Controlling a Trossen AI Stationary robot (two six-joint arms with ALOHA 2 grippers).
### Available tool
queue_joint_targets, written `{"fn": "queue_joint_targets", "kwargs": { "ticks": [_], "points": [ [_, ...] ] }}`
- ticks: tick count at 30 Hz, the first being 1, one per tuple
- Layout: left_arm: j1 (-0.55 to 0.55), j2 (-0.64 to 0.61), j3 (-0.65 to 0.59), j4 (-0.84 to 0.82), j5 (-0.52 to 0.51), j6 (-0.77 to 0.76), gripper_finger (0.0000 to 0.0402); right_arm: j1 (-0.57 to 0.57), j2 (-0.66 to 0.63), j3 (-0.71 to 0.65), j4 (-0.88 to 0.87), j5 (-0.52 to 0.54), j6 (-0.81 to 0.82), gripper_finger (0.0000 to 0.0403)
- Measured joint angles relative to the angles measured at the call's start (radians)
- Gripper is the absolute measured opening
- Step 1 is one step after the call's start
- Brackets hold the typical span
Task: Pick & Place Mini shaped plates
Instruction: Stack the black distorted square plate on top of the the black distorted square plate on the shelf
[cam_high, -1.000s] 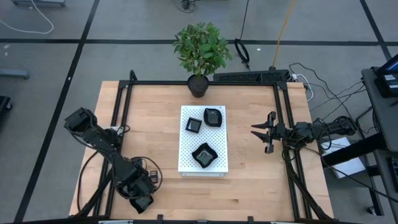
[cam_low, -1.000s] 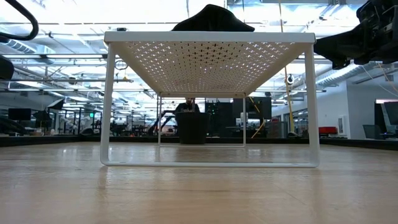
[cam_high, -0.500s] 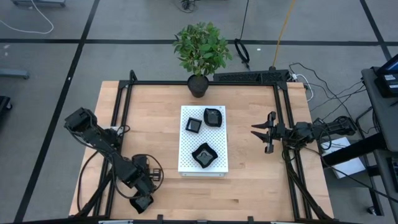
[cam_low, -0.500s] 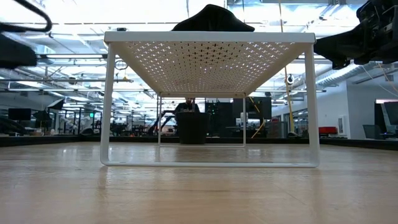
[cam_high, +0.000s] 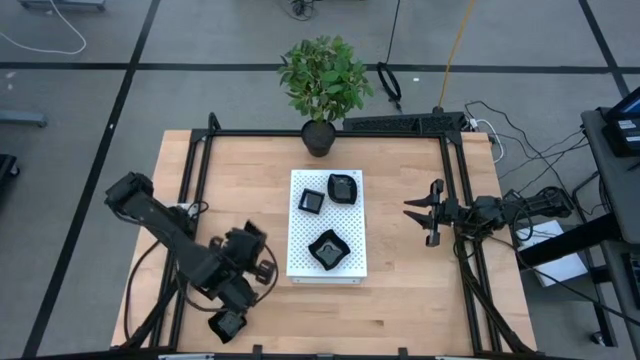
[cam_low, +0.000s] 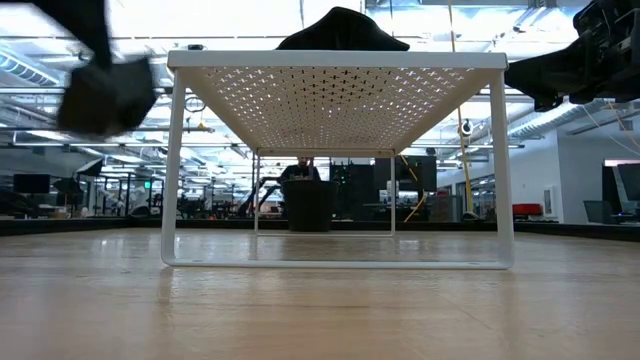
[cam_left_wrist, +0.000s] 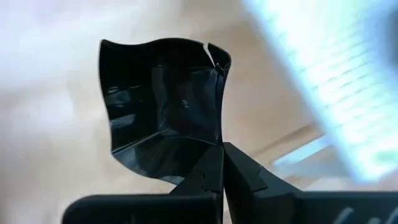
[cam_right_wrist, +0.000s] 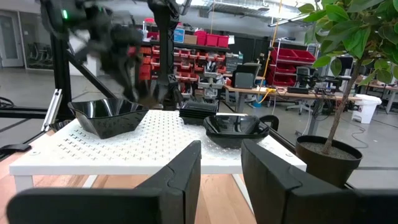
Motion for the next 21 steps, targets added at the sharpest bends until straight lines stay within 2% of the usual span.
{"fn": "queue_joint_targets", "kwargs": {
  "ticks": [6, 10, 14, 17, 21],
  "points": [
    [0.015, 0.000, 0.246, -0.046, -0.231, 0.343, 0.0001, 0.000, 0.000, 0.000, 0.000, 0.000, 0.000, 0.0102],
    [0.053, -0.001, 0.383, 0.025, -0.278, 0.641, 0.0001, 0.000, 0.000, 0.000, 0.000, 0.000, 0.000, 0.0102],
    [0.119, -0.001, 0.449, 0.234, -0.253, 1.024, 0.0001, 0.000, 0.000, 0.000, 0.000, 0.000, 0.000, 0.0102],
    [0.175, -0.001, 0.458, 0.410, -0.159, 1.266, 0.0000, 0.000, 0.000, 0.000, 0.000, 0.000, 0.000, 0.0102],
    [0.244, 0.026, 0.459, 0.490, -0.025, 1.418, 0.0000, 0.000, 0.000, 0.000, 0.000, 0.000, 0.000, 0.0102]
  ]
}}
